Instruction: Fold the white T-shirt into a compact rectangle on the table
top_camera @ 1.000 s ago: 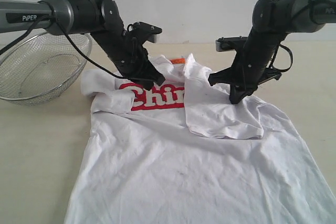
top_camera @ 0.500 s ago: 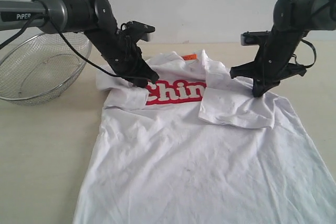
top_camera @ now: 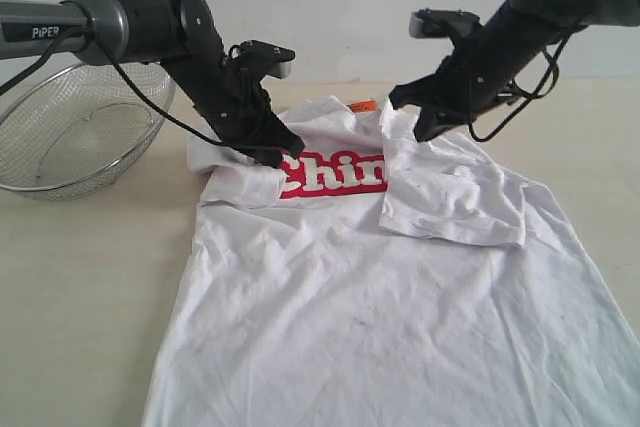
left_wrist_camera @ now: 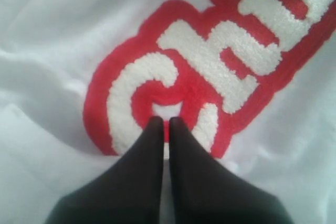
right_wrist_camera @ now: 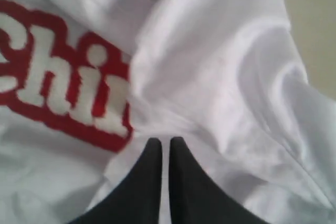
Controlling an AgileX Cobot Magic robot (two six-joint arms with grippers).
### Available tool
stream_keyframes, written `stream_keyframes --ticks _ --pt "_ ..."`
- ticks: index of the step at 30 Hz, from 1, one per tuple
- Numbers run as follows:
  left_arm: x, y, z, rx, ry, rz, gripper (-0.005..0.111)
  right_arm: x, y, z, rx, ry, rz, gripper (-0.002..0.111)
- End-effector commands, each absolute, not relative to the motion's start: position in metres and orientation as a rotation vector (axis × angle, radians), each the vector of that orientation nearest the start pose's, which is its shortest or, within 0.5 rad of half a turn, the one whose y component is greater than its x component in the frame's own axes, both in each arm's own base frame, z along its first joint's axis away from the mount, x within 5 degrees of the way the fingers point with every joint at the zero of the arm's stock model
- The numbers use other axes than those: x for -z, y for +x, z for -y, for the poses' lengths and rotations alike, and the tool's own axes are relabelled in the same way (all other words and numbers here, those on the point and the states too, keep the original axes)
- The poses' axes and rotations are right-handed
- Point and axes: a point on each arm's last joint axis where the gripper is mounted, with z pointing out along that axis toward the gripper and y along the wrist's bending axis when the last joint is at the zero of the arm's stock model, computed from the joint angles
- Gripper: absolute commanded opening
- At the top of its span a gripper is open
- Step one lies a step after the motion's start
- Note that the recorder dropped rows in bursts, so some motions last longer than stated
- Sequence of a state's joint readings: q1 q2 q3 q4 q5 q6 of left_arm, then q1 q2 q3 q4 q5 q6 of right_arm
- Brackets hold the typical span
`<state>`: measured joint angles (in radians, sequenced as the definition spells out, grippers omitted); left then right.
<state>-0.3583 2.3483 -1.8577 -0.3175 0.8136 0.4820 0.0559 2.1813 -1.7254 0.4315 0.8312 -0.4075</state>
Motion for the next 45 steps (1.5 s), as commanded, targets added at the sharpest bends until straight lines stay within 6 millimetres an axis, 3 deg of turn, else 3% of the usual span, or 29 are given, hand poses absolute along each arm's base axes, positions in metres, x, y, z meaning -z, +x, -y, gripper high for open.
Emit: stream_keyframes --ticks 1,8,11,21,25,35,45 --pt "-0.13 0.459 0.195 0.405 0.837 -2.633 0.004 -0.201 0.479 -0.078 -0.377 -0.366 -2.533 0.0" --pt "-0.128 0.458 0.197 0.445 0.816 -2.647 0.004 -0.183 0.507 -0.105 -0.476 -0.271 -2.487 0.0" --pt "-0.117 0.459 0.197 0.44 0.785 -2.672 0.004 -0.174 0.514 -0.113 -0.513 -0.273 -2.508 0.0" --pt "-0.09 0.46 0.202 0.473 0.771 -2.684 0.004 -0.153 0.504 -0.116 -0.547 -0.393 -2.68 0.0" --pt "-0.088 0.46 0.202 0.466 0.766 -2.689 0.004 -0.15 0.496 -0.116 -0.557 -0.476 -2.756 0.0" --pt "-0.086 0.461 0.195 0.368 0.764 -2.713 0.004 -0.145 0.49 -0.109 -0.463 -0.463 -2.874 0.0" --pt "-0.086 0.464 0.191 0.325 0.767 -2.701 0.004 -0.111 0.486 -0.108 -0.472 -0.481 -2.982 0.0"
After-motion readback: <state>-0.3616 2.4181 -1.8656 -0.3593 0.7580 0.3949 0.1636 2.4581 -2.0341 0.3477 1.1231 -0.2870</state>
